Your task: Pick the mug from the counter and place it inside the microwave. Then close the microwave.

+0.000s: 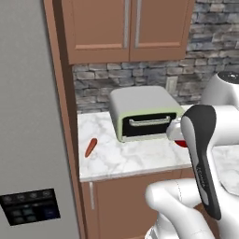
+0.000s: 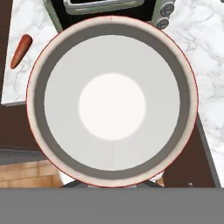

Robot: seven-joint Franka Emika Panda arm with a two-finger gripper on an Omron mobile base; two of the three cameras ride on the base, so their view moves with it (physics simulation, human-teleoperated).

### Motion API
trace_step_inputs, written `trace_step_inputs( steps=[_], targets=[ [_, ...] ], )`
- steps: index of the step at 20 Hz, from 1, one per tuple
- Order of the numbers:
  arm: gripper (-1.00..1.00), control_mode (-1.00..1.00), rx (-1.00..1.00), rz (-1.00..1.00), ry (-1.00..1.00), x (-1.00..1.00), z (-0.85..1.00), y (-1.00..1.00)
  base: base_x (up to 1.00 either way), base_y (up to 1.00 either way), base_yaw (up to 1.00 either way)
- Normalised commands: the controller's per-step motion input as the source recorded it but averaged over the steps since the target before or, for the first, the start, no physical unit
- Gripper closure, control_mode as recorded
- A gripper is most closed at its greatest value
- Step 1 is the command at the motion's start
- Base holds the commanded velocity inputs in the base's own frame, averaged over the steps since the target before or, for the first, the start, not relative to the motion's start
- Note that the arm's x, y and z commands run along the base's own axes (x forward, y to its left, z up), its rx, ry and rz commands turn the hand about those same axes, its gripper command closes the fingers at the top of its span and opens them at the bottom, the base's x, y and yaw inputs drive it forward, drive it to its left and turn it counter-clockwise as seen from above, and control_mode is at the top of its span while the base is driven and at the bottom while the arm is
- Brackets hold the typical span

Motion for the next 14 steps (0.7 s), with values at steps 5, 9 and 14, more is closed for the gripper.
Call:
trace_step_inputs(
  steps=[5,9,14],
  targets=[
    [1.00,1.00,0.00,0.00,0.00,0.00,0.00,0.00,-0.55,0.44,0.09],
    [1.00,1.00,0.00,0.00,0.00,0.00,0.00,0.00,-0.63,0.53,0.07],
    [1.00,1.00,0.00,0.00,0.00,0.00,0.00,0.00,-0.67,0.63,0.12]
  ],
)
